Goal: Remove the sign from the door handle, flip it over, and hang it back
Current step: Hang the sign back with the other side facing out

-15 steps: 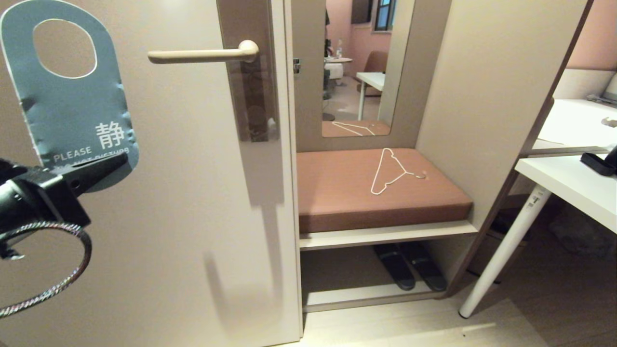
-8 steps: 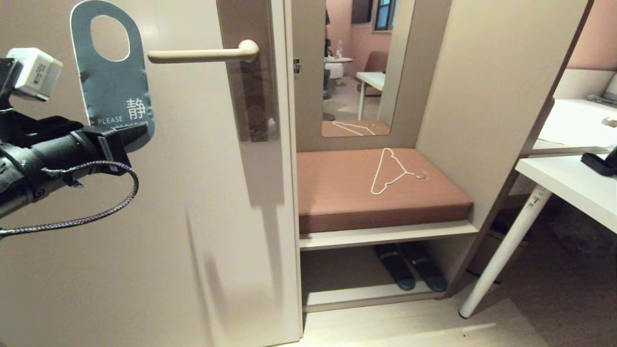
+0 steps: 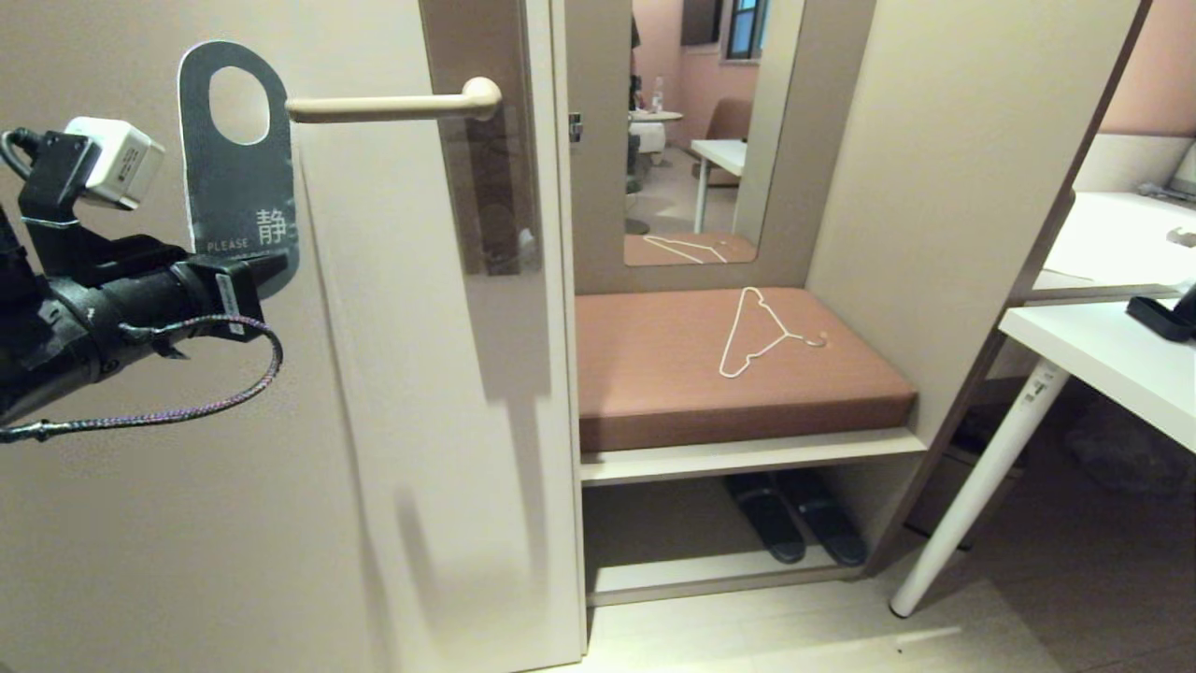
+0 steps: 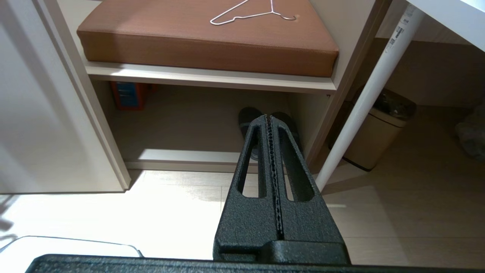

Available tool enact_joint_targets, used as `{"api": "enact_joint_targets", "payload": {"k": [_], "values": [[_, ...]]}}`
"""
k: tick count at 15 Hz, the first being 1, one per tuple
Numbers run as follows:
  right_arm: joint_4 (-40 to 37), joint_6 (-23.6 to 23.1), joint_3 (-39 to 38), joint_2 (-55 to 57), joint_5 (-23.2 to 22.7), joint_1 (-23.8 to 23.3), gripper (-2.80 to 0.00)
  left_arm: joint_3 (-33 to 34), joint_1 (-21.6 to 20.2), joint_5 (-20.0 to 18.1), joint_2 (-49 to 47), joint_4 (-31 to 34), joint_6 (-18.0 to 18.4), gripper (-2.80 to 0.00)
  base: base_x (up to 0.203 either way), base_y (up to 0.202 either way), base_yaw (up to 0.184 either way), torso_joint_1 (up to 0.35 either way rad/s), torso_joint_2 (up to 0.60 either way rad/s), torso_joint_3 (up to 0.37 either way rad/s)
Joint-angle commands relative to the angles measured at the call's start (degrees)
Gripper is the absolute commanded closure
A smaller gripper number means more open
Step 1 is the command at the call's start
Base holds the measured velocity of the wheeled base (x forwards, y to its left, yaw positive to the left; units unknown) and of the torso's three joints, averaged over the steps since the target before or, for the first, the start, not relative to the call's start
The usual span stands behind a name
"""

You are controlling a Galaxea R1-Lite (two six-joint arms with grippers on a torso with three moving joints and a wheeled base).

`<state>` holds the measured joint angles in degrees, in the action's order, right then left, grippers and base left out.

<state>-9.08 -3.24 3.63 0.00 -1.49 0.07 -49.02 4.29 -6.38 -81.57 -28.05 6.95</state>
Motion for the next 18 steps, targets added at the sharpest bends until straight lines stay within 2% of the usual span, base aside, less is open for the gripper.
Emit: {"api": "enact_joint_targets", "payload": {"k": [1,6,10,14,18], "values": [[-0.1,0.0,0.1,0.0,0.0,0.0,0.00,-0.4,0.4,0.0,-1.1,-0.2,0.6,0.00,0.000,0.000,0.000,0.000,0.00,0.000],[-0.1,0.0,0.0,0.0,0.0,0.0,0.00,-0.6,4.5,0.2,-1.4,-0.2,1.3,0.00,0.000,0.000,0.000,0.000,0.00,0.000],[-0.1,0.0,0.0,0.0,0.0,0.0,0.00,-0.7,8.8,3.1,-1.8,-0.2,1.4,0.00,0.000,0.000,0.000,0.000,0.00,0.000],[-0.1,0.0,0.1,0.0,0.0,0.0,0.00,-1.0,11.0,3.6,-2.6,-0.2,4.7,0.00,0.000,0.000,0.000,0.000,0.00,0.000],[-0.1,0.0,0.0,0.0,0.0,0.0,0.00,-1.7,14.7,6.6,-4.1,-0.2,7.5,0.00,0.000,0.000,0.000,0.000,0.00,0.000]]}}
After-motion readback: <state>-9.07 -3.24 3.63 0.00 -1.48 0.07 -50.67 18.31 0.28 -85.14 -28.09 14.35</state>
